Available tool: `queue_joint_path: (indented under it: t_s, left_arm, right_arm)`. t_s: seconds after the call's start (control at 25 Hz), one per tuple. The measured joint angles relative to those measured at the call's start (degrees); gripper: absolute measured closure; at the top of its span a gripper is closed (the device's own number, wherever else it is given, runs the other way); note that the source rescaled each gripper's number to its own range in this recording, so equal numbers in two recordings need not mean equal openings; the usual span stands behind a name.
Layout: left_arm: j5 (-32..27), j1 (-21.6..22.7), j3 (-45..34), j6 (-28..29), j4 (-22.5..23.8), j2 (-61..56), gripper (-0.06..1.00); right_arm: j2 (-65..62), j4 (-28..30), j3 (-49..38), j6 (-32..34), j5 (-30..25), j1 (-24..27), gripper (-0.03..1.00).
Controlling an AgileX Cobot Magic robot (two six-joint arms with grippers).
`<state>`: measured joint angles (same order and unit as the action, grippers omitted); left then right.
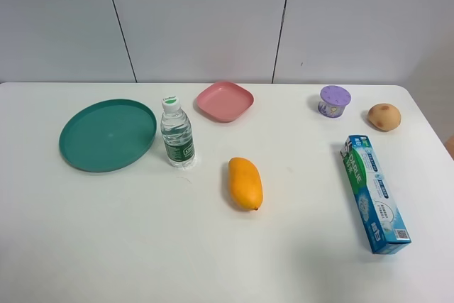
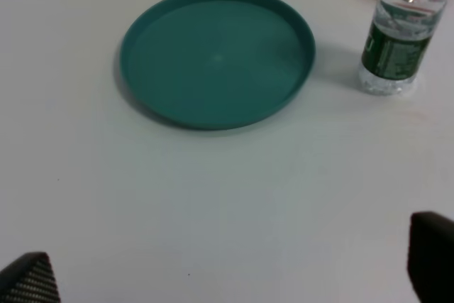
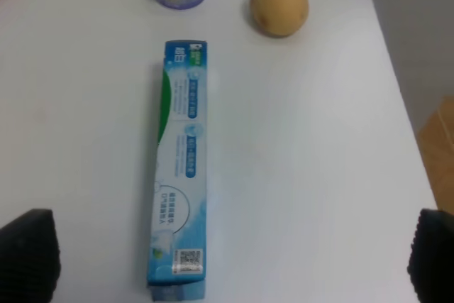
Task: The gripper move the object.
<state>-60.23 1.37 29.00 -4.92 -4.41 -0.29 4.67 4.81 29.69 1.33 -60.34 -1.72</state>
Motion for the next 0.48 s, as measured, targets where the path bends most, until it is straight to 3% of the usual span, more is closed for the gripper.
queue_joint_path:
  t_s: [0.16,0.48]
  left_arm:
    - [0.0,0.0,0.0,0.0,0.0,0.0,-0.06]
    - [0.0,0.0,0.0,0.0,0.0,0.0,-0.06]
  right_arm:
    - [-0.1,-1.0,-0.4,0.5,-0.1,2.5,-0.03]
    - [-4.8,-1.4,-0.8,0.5,-0.9,2.6,-0.03]
